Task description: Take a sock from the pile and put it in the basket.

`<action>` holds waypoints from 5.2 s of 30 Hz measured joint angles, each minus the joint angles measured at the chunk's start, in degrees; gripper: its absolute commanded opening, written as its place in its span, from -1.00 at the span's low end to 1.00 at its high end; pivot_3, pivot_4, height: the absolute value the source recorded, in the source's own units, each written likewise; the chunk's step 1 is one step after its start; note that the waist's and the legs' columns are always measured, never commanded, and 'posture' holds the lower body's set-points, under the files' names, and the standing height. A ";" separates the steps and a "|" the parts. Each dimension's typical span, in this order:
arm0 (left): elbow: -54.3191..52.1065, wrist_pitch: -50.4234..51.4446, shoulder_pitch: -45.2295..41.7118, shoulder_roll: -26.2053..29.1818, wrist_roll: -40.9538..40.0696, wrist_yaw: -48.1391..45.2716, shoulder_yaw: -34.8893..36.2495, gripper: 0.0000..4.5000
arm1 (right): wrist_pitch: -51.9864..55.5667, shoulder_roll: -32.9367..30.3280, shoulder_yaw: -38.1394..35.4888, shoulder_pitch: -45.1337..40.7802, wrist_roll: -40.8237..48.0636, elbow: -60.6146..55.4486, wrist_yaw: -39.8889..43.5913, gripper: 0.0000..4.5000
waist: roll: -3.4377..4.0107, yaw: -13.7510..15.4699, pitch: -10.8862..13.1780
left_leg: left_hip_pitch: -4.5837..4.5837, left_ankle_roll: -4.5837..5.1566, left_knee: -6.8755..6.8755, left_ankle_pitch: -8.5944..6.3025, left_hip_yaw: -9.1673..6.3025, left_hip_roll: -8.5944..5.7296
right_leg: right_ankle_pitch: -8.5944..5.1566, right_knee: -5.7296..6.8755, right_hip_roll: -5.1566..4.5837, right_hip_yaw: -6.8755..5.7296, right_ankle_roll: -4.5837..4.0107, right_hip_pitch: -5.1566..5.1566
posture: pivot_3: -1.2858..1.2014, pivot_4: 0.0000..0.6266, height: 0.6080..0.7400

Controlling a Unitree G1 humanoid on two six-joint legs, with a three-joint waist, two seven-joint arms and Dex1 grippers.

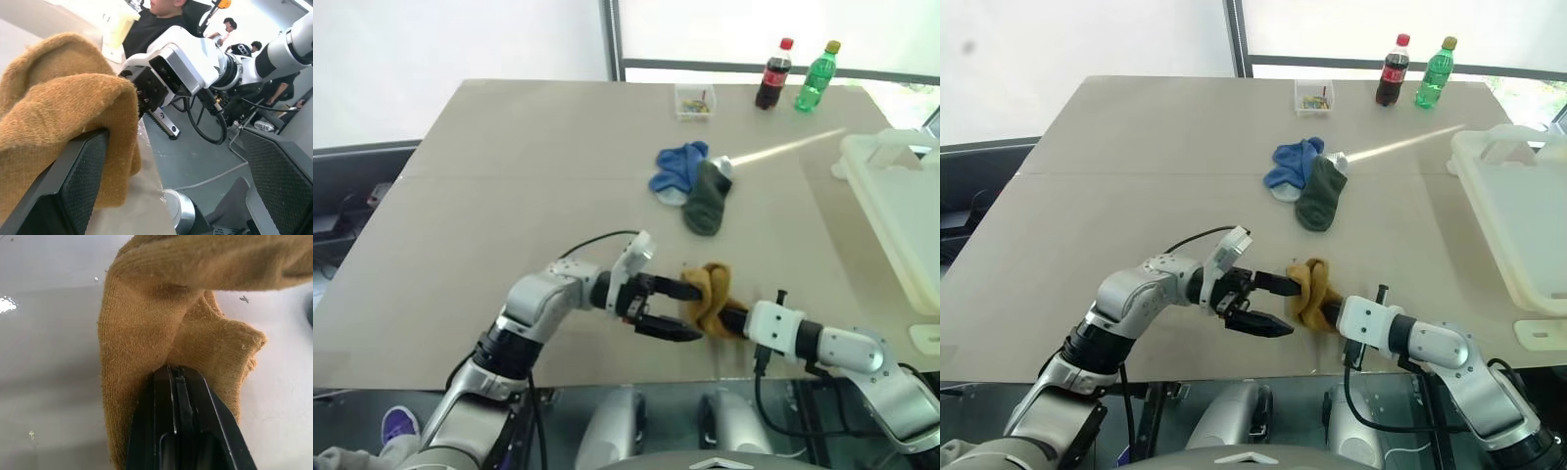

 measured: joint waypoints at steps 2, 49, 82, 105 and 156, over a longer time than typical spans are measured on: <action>0.66 -0.04 -0.20 -0.27 0.09 -0.17 0.00 1.00 | -0.46 0.00 0.14 0.00 -0.46 0.09 -0.10 -0.96 | -0.03 -0.01 -0.02 | 0.01 0.00 0.00 0.00 0.00 0.01 | 0.00 0.00 0.01 0.00 0.00 0.01 | 0.03 -0.52 0.93; 15.80 -1.34 -6.42 -9.39 10.98 -2.97 -7.90 1.00 | 5.41 2.35 -2.22 2.87 -1.36 -4.43 -3.07 -0.96 | -0.27 0.41 -0.33 | -0.01 0.02 0.13 -0.01 -0.09 0.06 | 0.01 0.01 0.00 -0.10 0.00 0.09 | 0.03 -0.52 0.93; 14.49 -5.00 -3.78 -10.30 11.88 -0.02 -3.50 1.00 | 18.88 10.35 -8.25 -2.80 15.84 -5.47 -6.24 0.51 | -0.18 1.11 -0.30 | -0.15 0.08 0.16 -0.05 -0.14 0.06 | 0.02 -0.03 -0.08 -0.10 -0.02 -0.01 | 0.03 -0.52 0.93; -1.30 -19.67 7.24 1.10 12.18 5.23 6.21 1.00 | 32.06 3.49 -7.89 -1.37 18.41 -9.15 -5.85 0.51 | -0.07 0.11 -0.24 | -0.30 0.12 0.01 -0.08 -0.13 -0.01 | 0.01 -0.14 -0.35 -0.10 -0.02 -0.16 | 0.03 -0.52 0.93; -9.28 -23.94 14.35 0.06 10.88 19.45 11.12 1.00 | 23.23 -4.61 -39.44 -66.59 17.54 90.07 -32.52 0.97 | 0.70 -1.51 0.28 | -0.46 0.32 -0.13 -0.17 0.53 -0.17 | 0.24 -0.37 -0.15 0.27 0.40 -0.27 | 0.03 -0.52 0.93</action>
